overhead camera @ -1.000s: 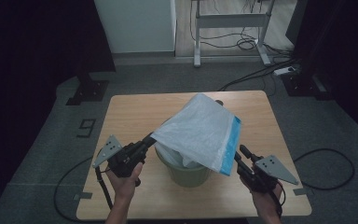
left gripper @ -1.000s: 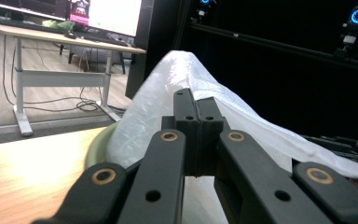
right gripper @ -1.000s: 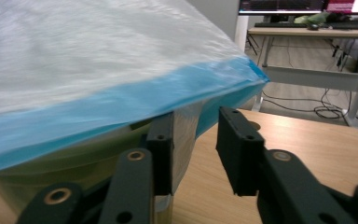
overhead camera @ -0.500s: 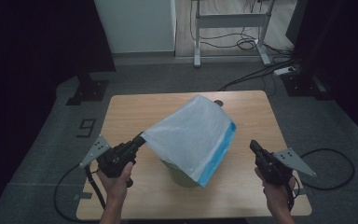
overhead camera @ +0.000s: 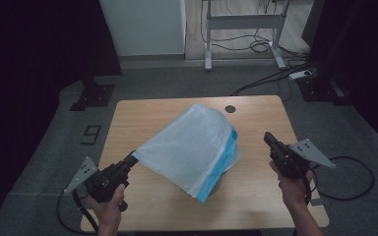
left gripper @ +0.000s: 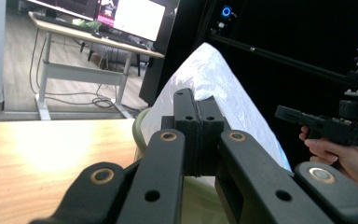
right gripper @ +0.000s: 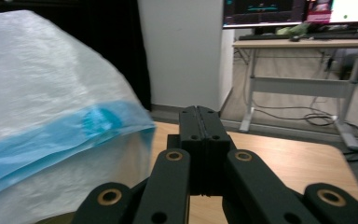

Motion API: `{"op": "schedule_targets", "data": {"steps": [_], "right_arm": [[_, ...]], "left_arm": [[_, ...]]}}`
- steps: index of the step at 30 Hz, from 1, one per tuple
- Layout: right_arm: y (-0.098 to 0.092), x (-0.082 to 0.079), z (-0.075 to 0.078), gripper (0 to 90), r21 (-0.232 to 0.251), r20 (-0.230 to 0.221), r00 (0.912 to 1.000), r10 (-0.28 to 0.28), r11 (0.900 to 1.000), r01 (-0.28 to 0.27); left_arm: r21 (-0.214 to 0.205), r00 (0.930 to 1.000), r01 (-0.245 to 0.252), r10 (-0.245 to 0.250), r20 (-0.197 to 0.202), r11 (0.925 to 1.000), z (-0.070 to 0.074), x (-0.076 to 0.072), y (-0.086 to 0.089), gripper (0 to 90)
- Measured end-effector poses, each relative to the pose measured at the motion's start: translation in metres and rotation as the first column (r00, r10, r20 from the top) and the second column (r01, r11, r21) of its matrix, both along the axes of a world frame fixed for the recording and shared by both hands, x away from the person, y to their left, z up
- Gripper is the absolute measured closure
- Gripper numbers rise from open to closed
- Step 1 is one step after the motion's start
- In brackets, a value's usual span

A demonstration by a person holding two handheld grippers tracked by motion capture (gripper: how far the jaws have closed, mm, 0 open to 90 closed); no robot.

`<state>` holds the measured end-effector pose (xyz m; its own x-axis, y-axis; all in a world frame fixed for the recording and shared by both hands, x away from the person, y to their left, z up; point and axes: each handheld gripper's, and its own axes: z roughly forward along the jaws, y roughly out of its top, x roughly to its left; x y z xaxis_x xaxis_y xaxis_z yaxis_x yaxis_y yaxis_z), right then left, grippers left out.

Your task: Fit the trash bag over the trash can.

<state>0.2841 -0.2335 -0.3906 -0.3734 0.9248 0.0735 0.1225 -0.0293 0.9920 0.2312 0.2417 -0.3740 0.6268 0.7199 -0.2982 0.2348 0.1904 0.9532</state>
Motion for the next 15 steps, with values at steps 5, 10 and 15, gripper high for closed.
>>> {"op": "schedule_targets", "data": {"steps": [5,10,15], "right_arm": [[0.014,-0.006,-0.011,81.0,-0.013,-0.008,0.9984,0.056,0.9983,-0.056],[0.022,-0.010,-0.013,74.2,-0.018,-0.012,0.9944,0.105,0.9943,-0.105],[0.032,-0.009,-0.013,70.5,-0.027,-0.014,0.9899,0.141,0.9896,-0.141]], "left_arm": [[0.053,0.9999,-0.007,0.008,-0.013,0.9985,-0.002,-0.001,-0.007,88.0],[0.080,0.9999,-0.006,0.005,0.013,0.9967,0.005,-0.001,-0.011,61.7],[0.137,0.9991,0.006,-0.012,0.041,0.9905,0.015,-0.006,-0.018,39.5]]}}
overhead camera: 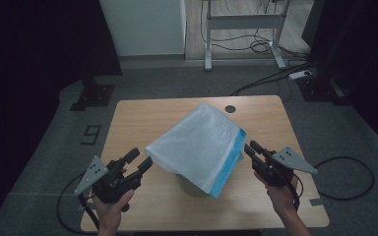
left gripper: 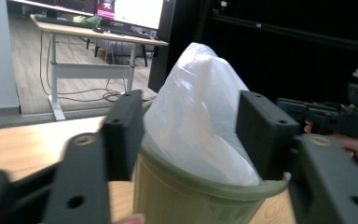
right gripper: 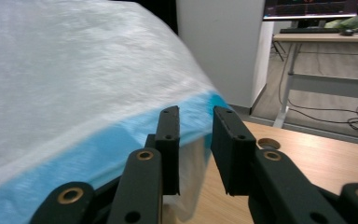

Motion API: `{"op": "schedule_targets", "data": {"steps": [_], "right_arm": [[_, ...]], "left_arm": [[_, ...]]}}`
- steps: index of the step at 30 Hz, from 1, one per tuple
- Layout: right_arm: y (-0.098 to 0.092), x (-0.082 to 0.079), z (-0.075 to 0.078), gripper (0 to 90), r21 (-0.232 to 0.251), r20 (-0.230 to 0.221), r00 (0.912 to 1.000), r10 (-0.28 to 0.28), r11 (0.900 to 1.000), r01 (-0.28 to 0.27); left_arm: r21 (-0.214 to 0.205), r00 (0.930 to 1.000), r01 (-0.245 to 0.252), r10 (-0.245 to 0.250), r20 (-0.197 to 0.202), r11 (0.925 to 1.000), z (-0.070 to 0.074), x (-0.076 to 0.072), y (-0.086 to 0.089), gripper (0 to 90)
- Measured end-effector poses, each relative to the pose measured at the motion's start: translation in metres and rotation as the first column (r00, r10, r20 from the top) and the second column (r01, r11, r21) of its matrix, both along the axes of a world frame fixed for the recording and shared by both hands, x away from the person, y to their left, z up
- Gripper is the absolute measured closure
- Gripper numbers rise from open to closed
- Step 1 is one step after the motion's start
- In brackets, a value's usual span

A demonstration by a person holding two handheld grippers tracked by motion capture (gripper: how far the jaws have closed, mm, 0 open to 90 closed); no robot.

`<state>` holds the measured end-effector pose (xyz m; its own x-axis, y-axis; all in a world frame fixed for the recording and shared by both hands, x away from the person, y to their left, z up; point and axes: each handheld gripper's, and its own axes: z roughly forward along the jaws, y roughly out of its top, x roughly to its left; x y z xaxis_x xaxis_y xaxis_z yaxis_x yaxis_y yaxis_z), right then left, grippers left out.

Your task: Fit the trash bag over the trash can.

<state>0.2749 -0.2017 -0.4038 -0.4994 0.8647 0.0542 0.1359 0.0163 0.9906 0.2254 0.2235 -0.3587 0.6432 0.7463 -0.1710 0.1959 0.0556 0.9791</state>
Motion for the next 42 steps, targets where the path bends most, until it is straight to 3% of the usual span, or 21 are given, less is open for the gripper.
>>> {"op": "schedule_targets", "data": {"steps": [8,13,16,20,24,29,34,35,42], "right_arm": [[0.014,0.003,-0.004,68.9,-0.014,-0.006,0.9997,0.025,0.9996,-0.025],[0.019,0.004,-0.004,68.9,-0.027,-0.002,0.9996,0.029,0.9992,-0.029],[0.021,0.005,-0.003,68.9,-0.035,0.000,0.9995,0.032,0.9989,-0.032],[0.024,0.005,-0.002,68.9,-0.034,0.001,0.9994,0.036,0.9988,-0.036],[0.028,0.005,-0.003,69.0,-0.040,0.001,0.9990,0.045,0.9982,-0.045],[0.028,0.005,-0.006,69.1,-0.042,-0.002,0.9989,0.048,0.9980,-0.048],[0.028,0.004,-0.008,69.2,-0.040,-0.005,0.9988,0.048,0.9981,-0.048],[0.028,0.004,-0.008,69.3,-0.039,-0.007,0.9989,0.047,0.9981,-0.047],[0.027,0.001,-0.009,69.6,-0.032,-0.006,0.9989,0.047,0.9984,-0.048]], "left_arm": [[0.032,0.9990,-0.008,0.007,0.044,0.9995,0.016,-0.005,-0.007,33.9],[0.087,0.9979,-0.012,0.007,0.064,0.9962,0.038,0.003,-0.020,33.9],[0.138,0.9980,-0.010,0.001,0.063,0.9904,0.048,0.011,-0.034,34.0],[0.167,0.9991,0.002,-0.009,0.040,0.9860,0.053,0.022,-0.049,32.1],[0.228,0.9993,0.022,-0.015,-0.034,0.9735,0.049,0.041,-0.069,29.9],[0.267,0.9926,0.018,0.015,-0.120,0.9635,0.031,0.059,-0.074,24.5],[0.298,0.9872,0.035,0.013,-0.159,0.9540,0.017,0.063,-0.077,20.3],[0.310,0.9831,0.053,0.005,-0.183,0.9492,0.012,0.066,-0.079,19.8],[0.351,0.9702,0.105,-0.018,-0.242,0.9303,-0.003,0.072,-0.088,20.1]]}}
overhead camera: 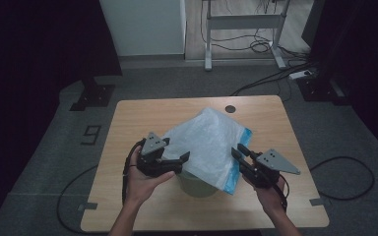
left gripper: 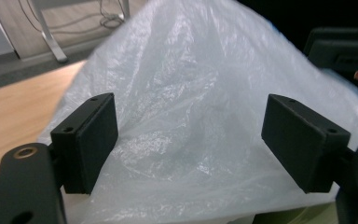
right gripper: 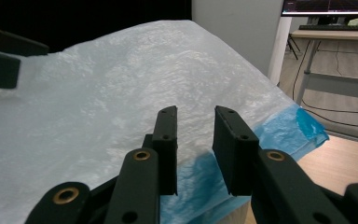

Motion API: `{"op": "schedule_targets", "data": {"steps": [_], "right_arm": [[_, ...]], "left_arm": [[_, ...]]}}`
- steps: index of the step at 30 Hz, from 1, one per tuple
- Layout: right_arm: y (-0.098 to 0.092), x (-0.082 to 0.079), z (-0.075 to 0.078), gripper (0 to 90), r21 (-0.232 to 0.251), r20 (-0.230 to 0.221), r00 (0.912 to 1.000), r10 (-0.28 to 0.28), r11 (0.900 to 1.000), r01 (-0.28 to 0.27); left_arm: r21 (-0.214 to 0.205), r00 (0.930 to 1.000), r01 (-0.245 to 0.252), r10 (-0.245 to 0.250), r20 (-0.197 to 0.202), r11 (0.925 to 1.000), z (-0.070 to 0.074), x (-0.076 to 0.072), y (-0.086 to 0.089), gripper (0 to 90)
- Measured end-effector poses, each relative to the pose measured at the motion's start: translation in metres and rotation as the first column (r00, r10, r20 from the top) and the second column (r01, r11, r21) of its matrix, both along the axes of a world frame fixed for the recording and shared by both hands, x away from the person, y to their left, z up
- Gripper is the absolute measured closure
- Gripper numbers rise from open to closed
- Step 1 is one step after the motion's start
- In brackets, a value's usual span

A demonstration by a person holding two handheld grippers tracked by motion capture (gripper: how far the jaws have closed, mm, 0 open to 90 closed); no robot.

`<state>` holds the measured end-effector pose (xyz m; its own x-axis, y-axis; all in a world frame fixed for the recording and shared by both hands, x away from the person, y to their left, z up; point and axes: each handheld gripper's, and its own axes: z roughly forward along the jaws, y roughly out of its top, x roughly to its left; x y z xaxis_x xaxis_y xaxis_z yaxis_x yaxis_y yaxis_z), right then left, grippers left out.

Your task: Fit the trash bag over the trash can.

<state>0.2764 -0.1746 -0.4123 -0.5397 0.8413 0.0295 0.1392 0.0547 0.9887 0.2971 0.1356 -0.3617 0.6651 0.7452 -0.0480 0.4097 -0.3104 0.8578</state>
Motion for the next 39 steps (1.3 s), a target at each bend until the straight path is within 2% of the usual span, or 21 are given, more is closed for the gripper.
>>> {"op": "schedule_targets", "data": {"steps": [2,3,6,8,9,10,11,16,18,20,24,26,27,28,29,30,32,33,36,37,39], "right_arm": [[0.000,0.000,-0.001,69.6,-0.001,-0.001,1.0000,0.001,1.0000,-0.001],[0.000,-0.001,-0.002,69.7,-0.001,-0.002,1.0000,0.003,1.0000,-0.003],[0.000,-0.001,-0.003,69.8,-0.001,-0.005,1.0000,0.003,1.0000,-0.003],[0.000,-0.001,-0.004,69.8,-0.002,-0.005,1.0000,0.003,1.0000,-0.003],[0.000,-0.001,-0.004,69.8,-0.002,-0.004,1.0000,0.004,1.0000,-0.004],[0.000,-0.001,-0.004,69.8,-0.002,-0.004,1.0000,0.004,1.0000,-0.004],[-0.001,-0.001,-0.005,69.8,-0.001,-0.004,1.0000,0.005,1.0000,-0.005],[-0.002,-0.003,-0.004,69.7,0.003,-0.001,1.0000,0.003,1.0000,-0.003],[-0.003,-0.004,-0.004,69.7,0.003,0.001,1.0000,0.002,1.0000,-0.002],[-0.006,-0.005,-0.003,69.3,0.007,0.003,1.0000,-0.004,1.0000,0.004],[-0.013,-0.010,-0.002,66.8,0.022,0.012,0.9996,-0.024,0.9995,0.024],[-0.015,-0.012,-0.002,65.9,0.025,0.015,0.9995,-0.028,0.9993,0.028],[-0.019,-0.016,-0.002,63.7,0.028,0.021,0.9989,-0.041,0.9988,0.040],[-0.022,-0.017,-0.003,62.4,0.029,0.021,0.9987,-0.047,0.9985,0.046],[-0.024,-0.019,-0.003,61.6,0.031,0.021,0.9984,-0.053,0.9982,0.052],[-0.024,-0.019,-0.003,61.6,0.031,0.021,0.9984,-0.053,0.9982,0.052],[-0.029,-0.020,-0.006,58.4,0.024,0.016,0.9980,-0.061,0.9979,0.060],[-0.029,-0.020,-0.007,57.1,0.024,0.014,0.9979,-0.063,0.9977,0.063],[-0.030,-0.020,-0.008,54.2,0.022,0.006,0.9983,-0.058,0.9981,0.058],[-0.029,-0.020,-0.008,53.3,0.021,0.006,0.9986,-0.053,0.9984,0.053],[-0.027,-0.019,-0.008,51.6,0.020,0.006,0.9991,-0.043,0.9989,0.043]], "left_arm": [[0.013,1.0000,-0.002,0.002,-0.003,0.9999,-0.002,0.001,-0.001,26.8],[0.034,0.9999,0.000,0.000,-0.016,0.9994,-0.006,0.002,-0.003,31.5],[0.045,0.9996,0.008,-0.007,-0.028,0.9990,-0.010,0.003,-0.004,47.8],[0.039,0.9995,0.014,-0.013,-0.028,0.9991,-0.010,0.003,-0.003,61.6],[0.004,0.9988,0.033,-0.032,-0.036,0.9995,-0.010,0.004,0.000,67.2],[0.004,0.9988,0.033,-0.032,-0.036,0.9995,-0.010,0.004,0.000,71.5],[-0.018,0.9978,0.048,-0.049,-0.044,0.9987,-0.010,0.005,0.002,75.0],[-0.042,0.9971,0.065,-0.067,-0.036,0.9970,-0.010,0.006,0.005,87.2],[-0.048,0.9974,0.065,-0.066,-0.029,0.9967,-0.009,0.005,0.006,89.5],[-0.087,0.9981,0.060,-0.061,-0.006,0.9944,-0.007,0.003,0.012,90.0],[-0.173,0.9986,0.048,-0.044,0.030,0.9838,0.000,-0.001,0.028,90.0],[-0.187,0.9986,0.043,-0.037,0.039,0.9815,0.003,-0.003,0.032,90.0],[-0.211,0.9982,0.031,-0.019,0.056,0.9771,0.007,-0.006,0.042,90.0],[-0.211,0.9982,0.031,-0.019,0.056,0.9771,0.007,-0.006,0.042,90.0],[-0.245,0.9980,0.020,-0.005,0.064,0.9692,0.010,-0.008,0.053,90.0],[-0.245,0.9980,0.020,-0.005,0.064,0.9692,0.010,-0.008,0.053,90.0],[-0.269,0.9973,0.007,0.013,0.072,0.9631,0.011,-0.010,0.063,90.0],[-0.289,0.9972,-0.002,0.024,0.072,0.9574,0.011,-0.012,0.071,90.0],[-0.300,0.9968,-0.014,0.037,0.071,0.9539,0.008,-0.016,0.079,90.0],[-0.317,0.9976,-0.017,0.037,0.059,0.9483,0.004,-0.019,0.087,90.0],[-0.322,0.9980,-0.020,0.038,0.051,0.9467,0.000,-0.022,0.092,90.0]]}}
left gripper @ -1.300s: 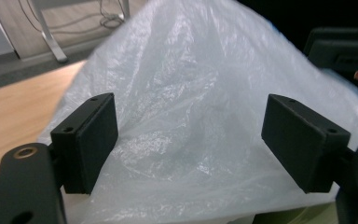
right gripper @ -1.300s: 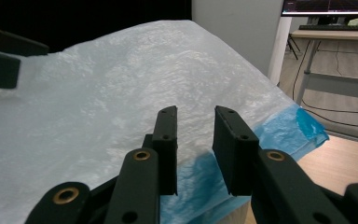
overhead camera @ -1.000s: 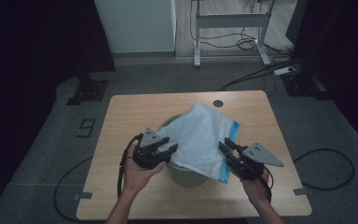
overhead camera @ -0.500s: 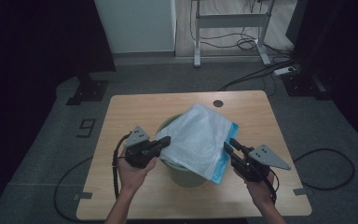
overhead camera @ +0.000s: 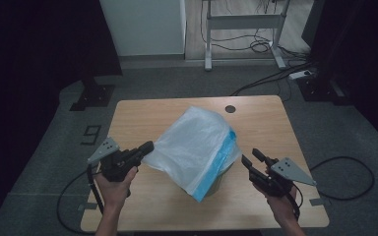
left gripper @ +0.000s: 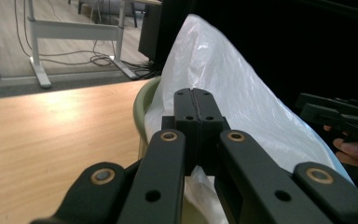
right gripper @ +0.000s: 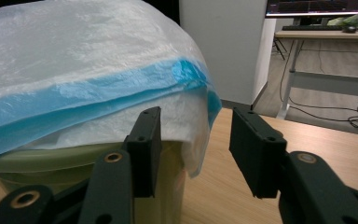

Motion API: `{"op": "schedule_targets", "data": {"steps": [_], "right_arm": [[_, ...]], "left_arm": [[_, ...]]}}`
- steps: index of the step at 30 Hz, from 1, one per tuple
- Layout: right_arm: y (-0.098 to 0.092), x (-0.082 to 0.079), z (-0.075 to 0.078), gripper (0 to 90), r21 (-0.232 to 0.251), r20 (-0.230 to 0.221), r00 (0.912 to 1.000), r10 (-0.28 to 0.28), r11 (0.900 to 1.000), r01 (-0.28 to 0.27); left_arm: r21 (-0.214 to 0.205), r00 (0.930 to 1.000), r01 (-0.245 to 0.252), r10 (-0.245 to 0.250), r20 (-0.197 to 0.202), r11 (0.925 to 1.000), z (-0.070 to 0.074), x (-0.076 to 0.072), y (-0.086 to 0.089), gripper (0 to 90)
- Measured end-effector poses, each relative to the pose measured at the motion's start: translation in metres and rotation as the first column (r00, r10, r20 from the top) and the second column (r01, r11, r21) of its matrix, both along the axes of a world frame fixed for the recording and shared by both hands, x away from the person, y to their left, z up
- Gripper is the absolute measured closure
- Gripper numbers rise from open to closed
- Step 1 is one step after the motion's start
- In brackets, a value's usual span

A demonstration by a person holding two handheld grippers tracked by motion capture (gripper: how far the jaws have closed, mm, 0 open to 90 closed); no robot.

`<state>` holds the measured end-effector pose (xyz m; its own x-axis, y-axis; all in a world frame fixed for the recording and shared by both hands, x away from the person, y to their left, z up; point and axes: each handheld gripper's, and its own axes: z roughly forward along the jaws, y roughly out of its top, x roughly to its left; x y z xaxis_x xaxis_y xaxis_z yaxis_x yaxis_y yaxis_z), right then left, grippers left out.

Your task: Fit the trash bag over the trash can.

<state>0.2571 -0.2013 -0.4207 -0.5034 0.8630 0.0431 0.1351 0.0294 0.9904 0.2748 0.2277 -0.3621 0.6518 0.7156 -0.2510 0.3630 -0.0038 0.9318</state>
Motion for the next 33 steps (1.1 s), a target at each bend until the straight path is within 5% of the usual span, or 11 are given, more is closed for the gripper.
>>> {"op": "schedule_targets", "data": {"steps": [15,26,33], "right_arm": [[0.038,-0.019,0.015,40.6,-0.006,0.016,0.9929,0.118,0.9930,-0.118],[0.070,-0.052,-0.007,27.4,-0.010,-0.032,0.9835,0.178,0.9839,-0.179],[0.079,-0.061,-0.020,25.2,-0.014,-0.045,0.9895,0.138,0.9903,-0.138]], "left_arm": [[-0.011,0.9980,0.020,-0.021,-0.059,0.9997,-0.030,-0.011,0.006,90.0],[-0.003,0.9973,0.024,-0.024,-0.069,0.9997,-0.037,-0.012,0.000,90.0],[-0.002,0.9972,0.025,-0.025,-0.070,0.9997,-0.037,-0.013,-0.002,90.0]]}}
